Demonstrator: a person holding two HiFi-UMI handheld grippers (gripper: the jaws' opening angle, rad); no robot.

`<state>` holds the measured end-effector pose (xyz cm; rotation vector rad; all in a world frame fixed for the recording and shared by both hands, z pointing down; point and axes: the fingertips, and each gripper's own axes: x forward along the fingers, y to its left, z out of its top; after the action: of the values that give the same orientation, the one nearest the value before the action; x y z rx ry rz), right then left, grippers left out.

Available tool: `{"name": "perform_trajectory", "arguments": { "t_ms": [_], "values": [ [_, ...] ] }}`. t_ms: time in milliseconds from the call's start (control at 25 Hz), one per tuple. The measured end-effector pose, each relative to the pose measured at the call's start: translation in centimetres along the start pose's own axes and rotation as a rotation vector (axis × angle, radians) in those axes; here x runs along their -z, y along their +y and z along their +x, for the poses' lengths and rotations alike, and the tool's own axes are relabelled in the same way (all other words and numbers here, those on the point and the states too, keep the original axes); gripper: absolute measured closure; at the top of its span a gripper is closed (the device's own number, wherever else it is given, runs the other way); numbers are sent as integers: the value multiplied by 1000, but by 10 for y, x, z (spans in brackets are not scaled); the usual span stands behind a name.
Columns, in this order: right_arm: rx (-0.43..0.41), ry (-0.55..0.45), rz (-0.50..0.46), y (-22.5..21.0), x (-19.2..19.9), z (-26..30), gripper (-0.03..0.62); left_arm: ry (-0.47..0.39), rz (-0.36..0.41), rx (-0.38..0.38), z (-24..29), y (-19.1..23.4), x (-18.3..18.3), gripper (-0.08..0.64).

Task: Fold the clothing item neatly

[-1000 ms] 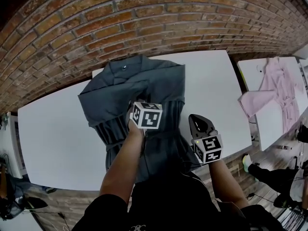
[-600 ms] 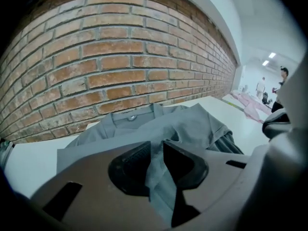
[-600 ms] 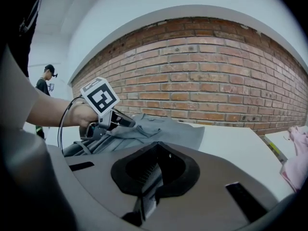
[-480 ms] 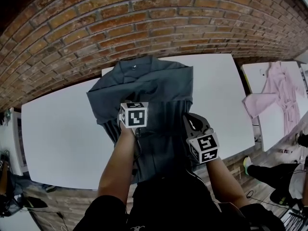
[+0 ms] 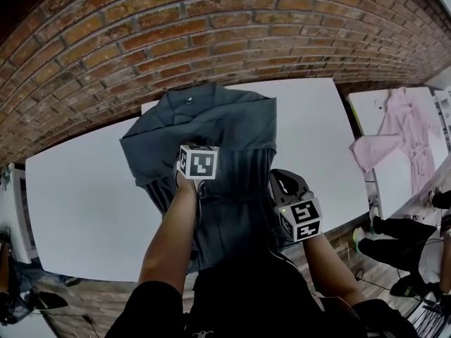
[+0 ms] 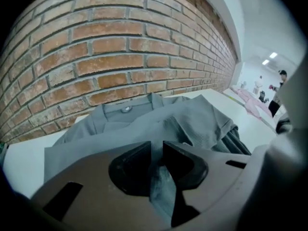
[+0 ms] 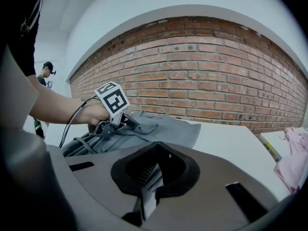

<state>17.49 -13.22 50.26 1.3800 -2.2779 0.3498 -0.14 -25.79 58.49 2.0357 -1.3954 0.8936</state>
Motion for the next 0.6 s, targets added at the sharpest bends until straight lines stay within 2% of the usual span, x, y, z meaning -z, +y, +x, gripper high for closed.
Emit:
{"name": "perform_trajectory", "arguments": {
  "t_ms": [160, 240, 400, 520, 600],
  "values": [
    [0, 2, 13, -3, 1, 3, 591, 27, -57, 83, -3, -36, 16, 483],
    [-6, 1, 14, -1, 0, 6, 591, 44, -56, 108, -4, -51, 23, 483],
    [-25, 4, 8, 5, 1, 10, 591, 80, -40, 112, 0, -62, 40, 485],
    [-32, 2, 4, 8, -2, 12, 591, 64, -63, 110, 0, -57, 39, 493],
    [-30, 4, 6, 9, -2, 12, 591, 34, -77, 96, -6, -51, 34, 530]
  ]
}}
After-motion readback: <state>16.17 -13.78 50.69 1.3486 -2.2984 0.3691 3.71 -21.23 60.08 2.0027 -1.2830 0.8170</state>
